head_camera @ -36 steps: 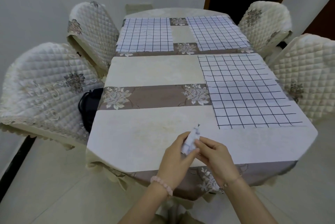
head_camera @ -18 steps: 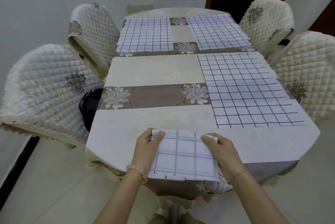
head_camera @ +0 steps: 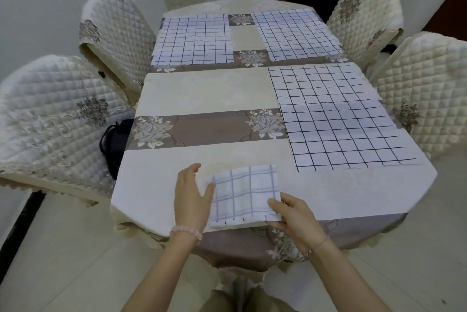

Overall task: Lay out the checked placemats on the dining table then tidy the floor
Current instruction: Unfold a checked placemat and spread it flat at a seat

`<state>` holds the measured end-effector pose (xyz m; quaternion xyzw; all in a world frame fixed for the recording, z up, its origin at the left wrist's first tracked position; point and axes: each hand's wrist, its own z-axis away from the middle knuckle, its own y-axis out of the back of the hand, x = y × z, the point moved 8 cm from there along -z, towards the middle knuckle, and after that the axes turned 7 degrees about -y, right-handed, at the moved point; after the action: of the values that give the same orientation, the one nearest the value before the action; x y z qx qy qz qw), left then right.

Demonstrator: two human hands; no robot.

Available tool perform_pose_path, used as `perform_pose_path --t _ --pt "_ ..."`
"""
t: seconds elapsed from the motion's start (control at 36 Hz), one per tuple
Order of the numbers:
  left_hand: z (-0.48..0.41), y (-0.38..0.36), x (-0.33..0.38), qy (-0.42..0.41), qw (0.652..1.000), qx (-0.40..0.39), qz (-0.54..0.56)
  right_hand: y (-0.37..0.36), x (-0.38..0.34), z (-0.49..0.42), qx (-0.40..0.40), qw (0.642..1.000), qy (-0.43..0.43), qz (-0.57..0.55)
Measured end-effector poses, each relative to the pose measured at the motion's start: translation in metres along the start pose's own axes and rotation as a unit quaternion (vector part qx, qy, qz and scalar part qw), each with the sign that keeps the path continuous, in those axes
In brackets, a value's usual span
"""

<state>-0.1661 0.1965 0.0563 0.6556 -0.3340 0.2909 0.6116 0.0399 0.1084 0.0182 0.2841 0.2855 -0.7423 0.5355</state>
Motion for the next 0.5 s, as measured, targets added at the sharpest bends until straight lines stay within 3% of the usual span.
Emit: perform_pose_path --t 0.08,0.19,0.5 --pt "0.012 -0.024 0.022 -0.071 0.993 -0.092 0.018 -0.008 0.004 0.001 -0.011 0.999 -0.006 -0.040" --pt "0.037 -0.056 0.038 -0.085 0.972 -0.207 0.066 -0.021 0.001 0.008 -0.060 0.995 0.001 -0.076" --pt "0.048 -0.071 0.039 -0.055 0.966 -0.233 0.101 -0.028 -0.002 0.014 -0.096 0.987 -0.002 -0.131"
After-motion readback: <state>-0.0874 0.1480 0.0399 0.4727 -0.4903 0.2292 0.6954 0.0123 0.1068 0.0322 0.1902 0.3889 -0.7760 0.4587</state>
